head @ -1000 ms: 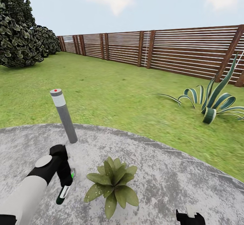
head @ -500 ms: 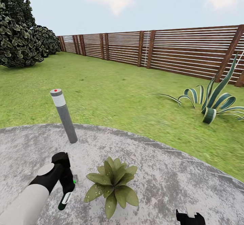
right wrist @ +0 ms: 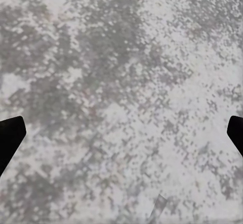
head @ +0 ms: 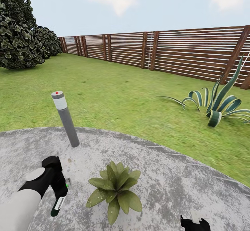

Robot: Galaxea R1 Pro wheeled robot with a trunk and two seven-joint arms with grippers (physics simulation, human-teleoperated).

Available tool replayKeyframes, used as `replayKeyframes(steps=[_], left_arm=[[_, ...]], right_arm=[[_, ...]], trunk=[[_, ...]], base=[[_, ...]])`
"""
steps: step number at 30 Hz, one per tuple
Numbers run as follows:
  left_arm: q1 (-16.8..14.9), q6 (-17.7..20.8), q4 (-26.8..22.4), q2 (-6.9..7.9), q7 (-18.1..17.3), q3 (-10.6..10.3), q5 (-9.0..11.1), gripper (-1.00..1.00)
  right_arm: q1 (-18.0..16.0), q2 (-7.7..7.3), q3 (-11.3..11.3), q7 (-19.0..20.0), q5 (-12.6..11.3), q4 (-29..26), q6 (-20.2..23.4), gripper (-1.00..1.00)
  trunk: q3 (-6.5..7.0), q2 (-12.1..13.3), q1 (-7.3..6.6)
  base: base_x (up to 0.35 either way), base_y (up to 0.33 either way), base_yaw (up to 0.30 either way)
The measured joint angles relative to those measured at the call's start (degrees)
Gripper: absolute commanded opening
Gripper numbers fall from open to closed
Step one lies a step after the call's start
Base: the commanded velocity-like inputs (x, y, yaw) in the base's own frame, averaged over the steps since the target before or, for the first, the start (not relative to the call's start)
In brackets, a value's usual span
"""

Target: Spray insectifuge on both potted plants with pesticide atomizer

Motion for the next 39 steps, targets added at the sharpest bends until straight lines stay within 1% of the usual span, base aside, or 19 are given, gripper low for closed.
replayKeyframes(steps=[1,3,5,6,10,11,12,14,17,19,22,23,25,29,31,32,33,36,39], left_arm=[[0.01,0.02,0.03,-0.97,0.01,-0.01,-0.08,-1.0],[0.01,0.06,0.0,-2.13,0.02,-0.05,-0.19,-1.0],[0.01,0.13,-0.01,-2.75,0.04,-0.11,-0.24,-1.0],[0.01,0.15,0.0,-2.8,0.18,-0.16,-0.25,-1.0],[0.05,0.18,0.49,-1.84,2.01,0.16,-0.28,-1.0],[0.07,0.18,0.54,-1.25,2.31,0.21,-0.26,-1.0],[0.07,0.23,0.58,-0.17,2.59,0.26,-0.26,-1.0],[0.09,0.32,0.56,0.86,2.79,0.31,-0.17,-1.0],[0.15,0.45,0.65,1.39,3.25,0.27,-0.17,-1.0],[0.53,0.62,1.0,1.22,4.56,0.28,-0.02,-1.0],[1.39,0.71,2.03,0.77,7.72,0.31,0.48,-1.0],[1.5,0.76,2.35,0.56,8.27,0.33,0.63,-1.0],[1.62,0.82,3.31,-0.04,8.96,0.42,1.11,-1.0],[1.68,0.91,3.93,-0.39,9.35,0.66,2.49,-1.0],[1.68,0.92,3.95,-0.43,9.39,1.38,3.48,-1.0],[1.68,0.93,3.96,-0.46,9.42,2.18,4.13,-1.0],[1.68,0.92,3.98,-0.48,9.45,4.02,4.75,-1.0],[1.69,0.86,3.92,-0.49,9.52,4.99,4.92,-1.0],[1.69,0.84,3.87,-0.49,9.6,5.15,4.95,-1.0]], right_arm=[[0.0,0.0,0.0,0.0,0.0,0.0,-0.01,1.0],[0.0,0.0,0.0,0.0,0.0,0.0,-0.01,1.0],[0.0,-0.01,0.0,-0.01,0.0,0.0,-0.01,1.0],[0.0,0.0,-0.02,0.0,0.0,0.0,-0.01,1.0],[0.0,0.0,-0.02,0.0,0.0,0.0,0.0,1.0],[0.0,0.0,-0.01,-0.01,0.0,0.0,-0.01,1.0],[0.0,0.0,0.0,-0.01,0.0,0.0,-0.02,1.0],[0.0,0.0,0.0,-0.01,0.0,0.0,0.0,1.0],[0.0,0.0,0.0,-0.01,0.0,0.0,-0.01,1.0],[0.0,0.0,-0.01,-0.01,0.0,0.0,-0.04,1.0],[0.0,0.03,0.0,-0.01,-0.06,0.0,-0.01,1.0],[0.0,0.05,0.0,-0.02,-0.07,0.0,-0.02,1.0],[0.0,0.08,0.0,-0.02,-0.08,0.0,-0.01,1.0],[0.0,0.09,0.0,-0.02,-0.12,0.0,-0.02,1.0],[0.0,0.13,0.0,0.01,-0.14,-0.03,-0.05,1.0],[0.0,0.15,0.0,0.03,-0.11,-0.02,-0.06,1.0],[0.0,0.17,0.0,0.05,-0.11,-0.02,-0.14,1.0],[0.0,0.18,0.0,0.06,-0.09,-0.02,-0.16,1.0],[0.0,0.18,0.0,0.06,-0.09,-0.02,-0.16,1.0]], trunk=[[0.0,0.0,0.0],[0.0,0.0,0.0],[0.0,0.0,0.0],[0.0,0.0,0.0],[0.0,0.0,0.0],[0.0,0.0,0.0],[0.0,0.0,0.0],[0.0,0.0,0.0],[0.0,0.0,0.0],[0.0,0.0,0.0],[0.0,0.0,0.0],[0.0,0.0,0.0],[0.0,0.0,0.0],[0.0,0.0,0.0],[0.0,0.0,0.0],[0.0,0.0,0.01],[0.0,0.0,0.02],[0.0,0.0,0.02],[0.0,0.0,0.0]], base=[[0.0,0.0,0.0],[0.0,0.0,0.0],[0.0,0.0,0.0],[0.0,0.0,0.0],[0.0,0.0,0.0],[0.0,0.0,0.0],[0.0,0.0,0.0],[0.0,0.0,0.0],[0.0,0.0,0.0],[0.0,0.0,0.0],[0.0,0.0,0.006],[0.0,0.0,0.1],[0.0,0.0,0.184],[0.0,0.0,0.168],[-0.045,-0.027,0.038],[-0.203,-0.158,0.005],[-0.214,-0.168,0.003],[-0.179,-0.197,0.001],[-0.037,-0.254,0.005]])
